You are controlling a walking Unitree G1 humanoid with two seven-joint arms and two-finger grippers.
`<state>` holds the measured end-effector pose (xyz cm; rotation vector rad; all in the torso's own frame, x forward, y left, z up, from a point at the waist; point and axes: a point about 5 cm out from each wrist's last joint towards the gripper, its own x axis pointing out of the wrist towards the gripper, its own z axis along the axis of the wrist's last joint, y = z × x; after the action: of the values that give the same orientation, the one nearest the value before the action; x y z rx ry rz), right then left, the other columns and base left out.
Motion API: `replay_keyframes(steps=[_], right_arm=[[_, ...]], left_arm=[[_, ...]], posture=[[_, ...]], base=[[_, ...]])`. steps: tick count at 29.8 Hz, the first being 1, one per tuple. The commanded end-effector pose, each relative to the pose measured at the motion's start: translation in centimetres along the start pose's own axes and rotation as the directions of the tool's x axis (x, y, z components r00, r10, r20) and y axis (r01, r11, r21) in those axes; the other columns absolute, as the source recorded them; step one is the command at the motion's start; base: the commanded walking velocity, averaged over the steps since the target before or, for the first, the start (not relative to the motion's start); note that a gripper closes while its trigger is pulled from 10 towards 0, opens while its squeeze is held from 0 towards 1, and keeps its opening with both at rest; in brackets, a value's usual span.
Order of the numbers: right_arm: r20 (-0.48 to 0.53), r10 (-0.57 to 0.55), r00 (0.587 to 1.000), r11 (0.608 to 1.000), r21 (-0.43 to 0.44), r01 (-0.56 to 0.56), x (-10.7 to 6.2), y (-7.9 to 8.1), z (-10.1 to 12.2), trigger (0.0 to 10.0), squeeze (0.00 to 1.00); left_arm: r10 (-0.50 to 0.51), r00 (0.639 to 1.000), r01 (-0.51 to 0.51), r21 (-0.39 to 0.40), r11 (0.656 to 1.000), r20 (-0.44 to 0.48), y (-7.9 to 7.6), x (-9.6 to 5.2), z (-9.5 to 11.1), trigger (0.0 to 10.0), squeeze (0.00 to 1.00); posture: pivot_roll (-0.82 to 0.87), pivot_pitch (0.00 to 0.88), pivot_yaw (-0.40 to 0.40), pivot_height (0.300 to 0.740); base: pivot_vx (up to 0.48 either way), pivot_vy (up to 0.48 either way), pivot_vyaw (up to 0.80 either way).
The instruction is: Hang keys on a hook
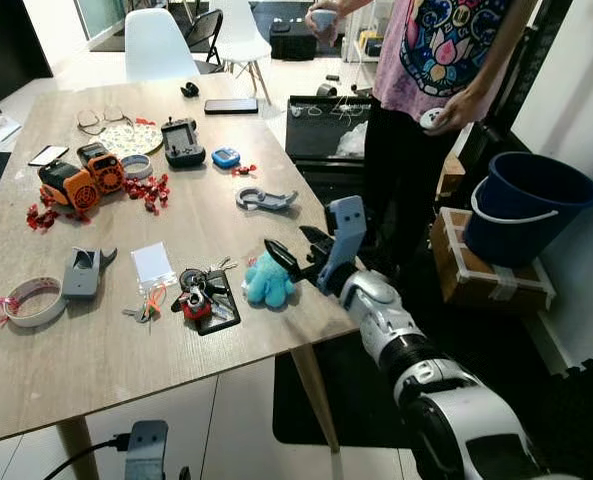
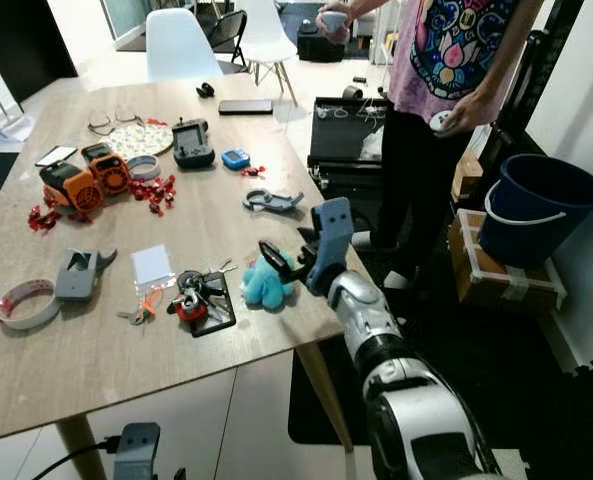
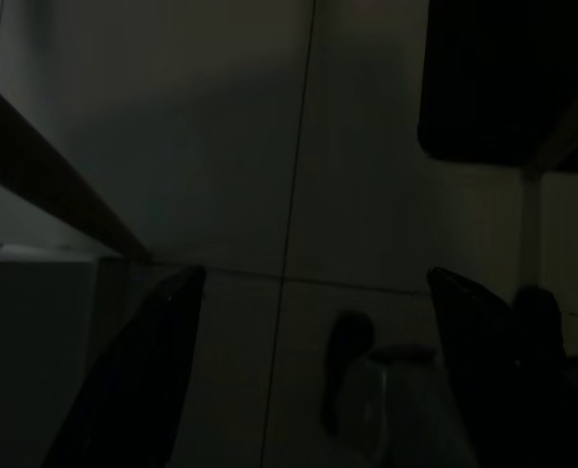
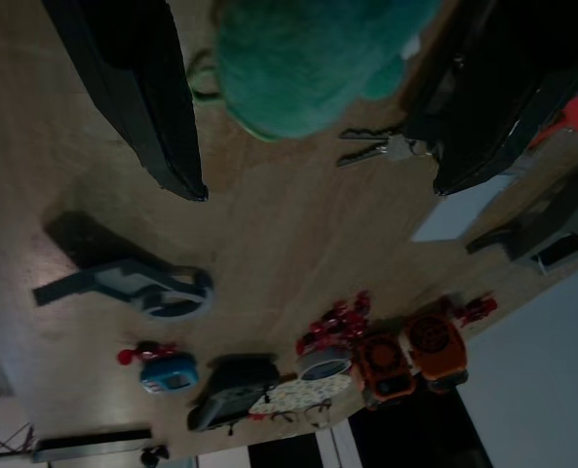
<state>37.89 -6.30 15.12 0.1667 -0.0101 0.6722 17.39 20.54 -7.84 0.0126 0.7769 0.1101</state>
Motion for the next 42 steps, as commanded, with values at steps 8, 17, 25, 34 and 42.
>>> replay_keyframes(steps=[8, 17, 25, 34, 42], right_arm=[[-0.021, 0.003, 1.000, 1.000, 0.015, -0.003, 0.4, 0.5, -0.3, 10.0, 0.00], [-0.083, -0.047, 0.995, 0.997, 0.061, 0.053, 0.2, 0.1, -1.3, 10.0, 0.00], [-0.084, -0.076, 0.994, 0.995, 0.065, 0.081, 0.5, 0.2, -0.9, 10.0, 0.00], [-0.114, -0.125, 0.986, 0.991, 0.033, 0.129, 0.6, -0.1, -0.9, 10.0, 0.00], [-0.163, -0.156, 0.974, 0.987, 0.011, 0.160, 0.5, -0.2, -1.5, 10.0, 0.00]], left_arm=[[0.006, 0.999, -0.006, -0.003, 1.000, 0.032, -0.1, -0.1, 0.2, 10.0, 0.00], [-0.001, 0.998, 0.001, 0.004, 1.000, 0.068, -0.3, -0.3, 0.4, 10.0, 0.00], [0.000, 0.995, -0.001, 0.005, 1.000, 0.101, -0.4, -0.6, 0.6, 10.0, 0.00], [0.005, 0.994, -0.005, 0.001, 1.000, 0.107, -0.5, -0.8, 0.6, 10.0, 0.00], [0.013, 0.994, -0.013, 0.003, 1.000, 0.106, -0.3, -0.9, 0.8, 10.0, 0.00]], posture=[[0.05, 0.114, -0.010, 0.740], [0.06, 0.131, -0.004, 0.740], [0.06, 0.155, -0.004, 0.740], [0.06, 0.159, -0.008, 0.740], [0.06, 0.153, -0.005, 0.740]], base=[[0.000, 0.000, 0.00], [0.000, 0.000, 0.00], [0.000, 0.000, 0.00], [0.000, 0.000, 0.00], [0.000, 0.000, 0.00]])
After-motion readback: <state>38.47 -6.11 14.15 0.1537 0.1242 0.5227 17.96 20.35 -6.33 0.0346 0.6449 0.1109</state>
